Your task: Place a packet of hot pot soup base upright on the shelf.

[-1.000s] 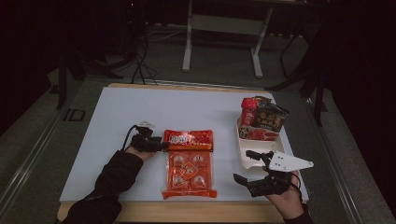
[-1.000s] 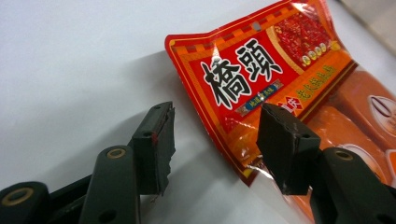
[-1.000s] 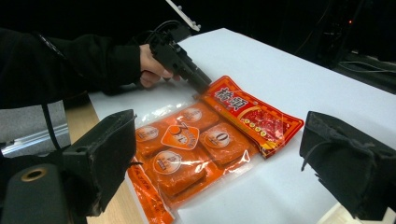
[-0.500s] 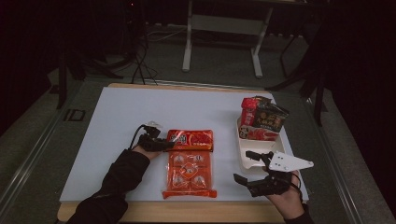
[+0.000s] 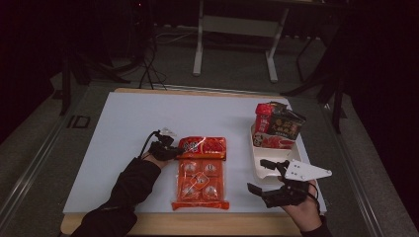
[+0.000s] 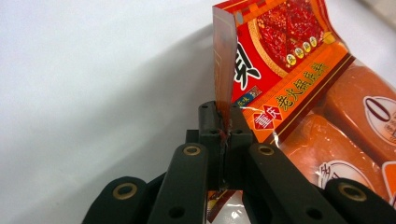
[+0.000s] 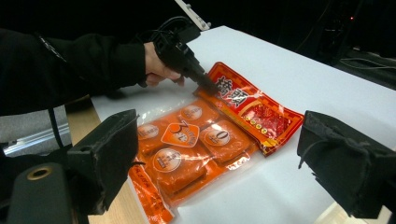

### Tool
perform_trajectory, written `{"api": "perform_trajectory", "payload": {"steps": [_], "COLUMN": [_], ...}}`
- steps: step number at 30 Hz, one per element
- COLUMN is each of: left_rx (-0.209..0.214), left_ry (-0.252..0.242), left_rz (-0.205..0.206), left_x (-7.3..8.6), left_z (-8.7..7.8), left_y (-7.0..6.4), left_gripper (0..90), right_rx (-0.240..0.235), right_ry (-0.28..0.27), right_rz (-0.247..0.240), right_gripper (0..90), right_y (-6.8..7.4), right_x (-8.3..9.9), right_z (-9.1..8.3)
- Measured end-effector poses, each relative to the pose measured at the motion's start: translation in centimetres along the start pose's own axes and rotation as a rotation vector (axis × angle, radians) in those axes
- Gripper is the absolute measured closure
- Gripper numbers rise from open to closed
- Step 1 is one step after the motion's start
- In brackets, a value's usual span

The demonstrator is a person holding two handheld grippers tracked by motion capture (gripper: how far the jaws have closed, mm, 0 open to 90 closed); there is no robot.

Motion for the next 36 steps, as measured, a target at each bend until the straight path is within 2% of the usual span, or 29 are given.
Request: {"api": "perform_trajectory", "payload": {"steps": [2,4,14,16,20,26,32,36], "left_rx": [0.001,-0.007,-0.025,-0.021,-0.026,-0.023,-0.003,-0.015], "left_ry": [-0.016,-0.041,-0.112,-0.133,-0.148,-0.180,-0.211,-0.234], "left_rz": [-0.013,0.019,0.064,0.059,0.085,0.113,0.118,0.167], "left_x": [-0.3,-0.5,-2.4,-2.8,-3.5,-4.2,-4.8,-5.1], "left_z": [-0.3,-0.7,-3.3,-3.8,-4.7,-5.8,-6.8,-7.4], "left_y": [-0.1,-0.2,-1.3,-1.5,-2.0,-2.6,-3.3,-3.9], "left_gripper": [89.2,89.2,89.4,89.4,89.5,89.5,89.5,89.5], "right_rx": [0.004,0.008,0.012,0.014,0.018,0.035,0.053,0.057], "right_ry": [0.000,-0.002,-0.005,-0.009,-0.012,-0.024,-0.043,-0.052], "right_rz": [0.001,0.004,0.005,0.000,0.003,0.010,0.014,0.018], "right_gripper": [12.5,12.5,12.5,12.5,12.5,12.5,12.6,13.8], "right_y": [0.0,-0.1,-0.1,-0.1,-0.1,-0.2,-0.4,-0.4], "right_x": [0.0,0.0,-0.1,-0.2,-0.3,-0.5,-0.8,-1.0], "right_z": [0.0,-0.1,-0.1,-0.1,-0.2,-0.4,-0.5,-0.7]}}
Point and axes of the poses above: each handheld gripper's, and its own axes: z roughly forward along the jaws, x roughly out of its underside, y roughly to its left, the point moved 5 cm from there along z, roughly forward along the jaws, and after that the axes turned 13 degrees about z, right-handed, at the moved point
